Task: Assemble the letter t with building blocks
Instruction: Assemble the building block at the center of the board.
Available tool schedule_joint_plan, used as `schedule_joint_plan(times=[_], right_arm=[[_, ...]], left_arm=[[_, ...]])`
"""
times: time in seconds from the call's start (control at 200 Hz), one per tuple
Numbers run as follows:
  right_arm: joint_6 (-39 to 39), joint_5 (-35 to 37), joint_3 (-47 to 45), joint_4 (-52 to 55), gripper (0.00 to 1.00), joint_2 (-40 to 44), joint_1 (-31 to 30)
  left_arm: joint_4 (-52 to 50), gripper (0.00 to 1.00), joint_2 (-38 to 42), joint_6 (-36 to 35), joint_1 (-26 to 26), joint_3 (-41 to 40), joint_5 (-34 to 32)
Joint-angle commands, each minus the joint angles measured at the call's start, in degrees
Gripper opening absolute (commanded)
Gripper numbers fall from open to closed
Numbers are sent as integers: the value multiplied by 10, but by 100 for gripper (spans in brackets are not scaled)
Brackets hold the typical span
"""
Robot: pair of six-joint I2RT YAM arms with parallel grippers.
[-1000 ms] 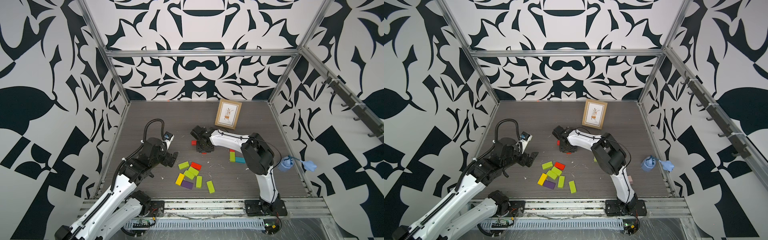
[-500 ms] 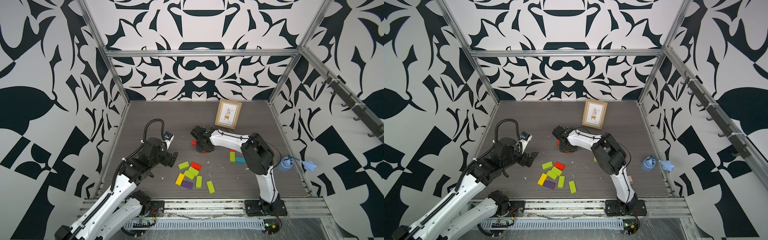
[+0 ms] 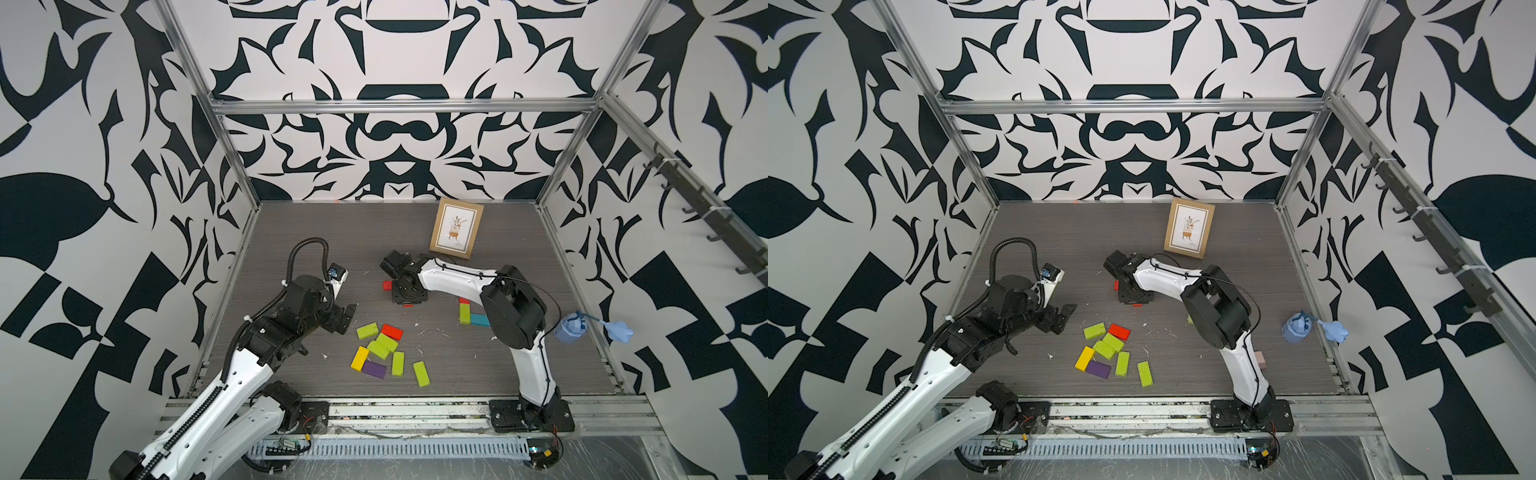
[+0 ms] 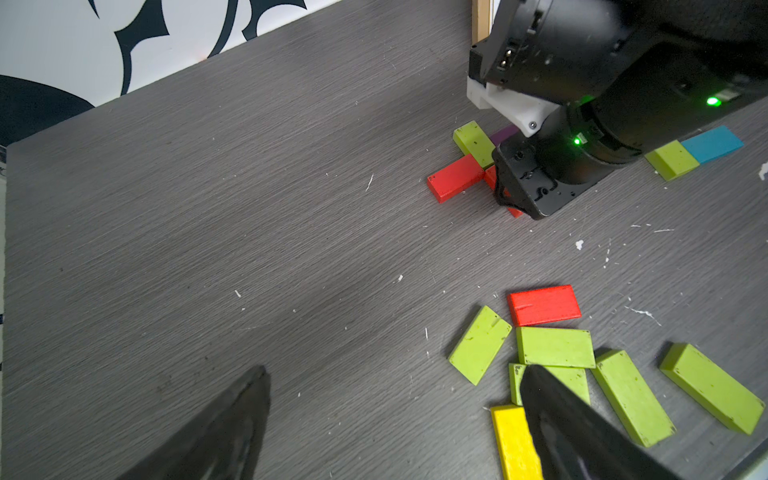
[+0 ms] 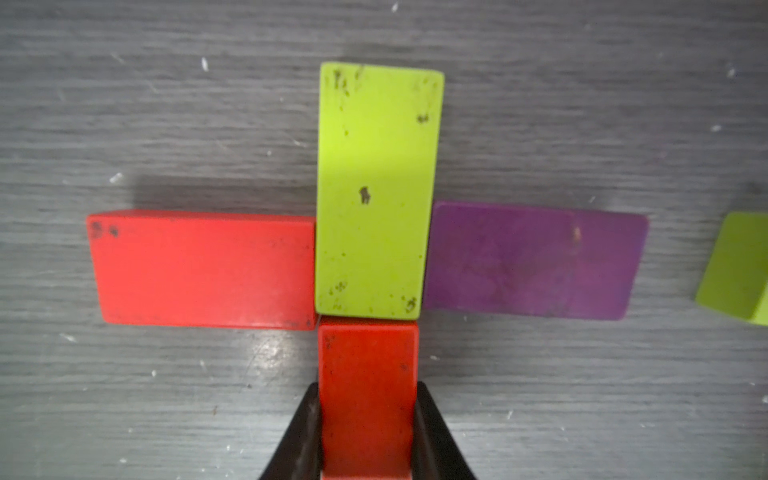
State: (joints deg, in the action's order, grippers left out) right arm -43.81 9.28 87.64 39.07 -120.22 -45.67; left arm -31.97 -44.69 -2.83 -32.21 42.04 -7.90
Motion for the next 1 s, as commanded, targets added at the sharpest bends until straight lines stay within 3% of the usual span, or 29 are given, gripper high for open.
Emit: schedule_joint_plan(times=[0.0, 0.18, 0.995], right_arm=[[-11, 12, 16, 7, 17, -12, 3], [-21, 35, 15, 10, 19, -12, 3], [-19, 24, 8, -13, 37, -2, 3]], left_arm=[[2, 98, 5, 0, 1, -5, -4], [2, 98, 3, 1, 1, -4, -3], [1, 98, 0, 0, 1, -3, -3]])
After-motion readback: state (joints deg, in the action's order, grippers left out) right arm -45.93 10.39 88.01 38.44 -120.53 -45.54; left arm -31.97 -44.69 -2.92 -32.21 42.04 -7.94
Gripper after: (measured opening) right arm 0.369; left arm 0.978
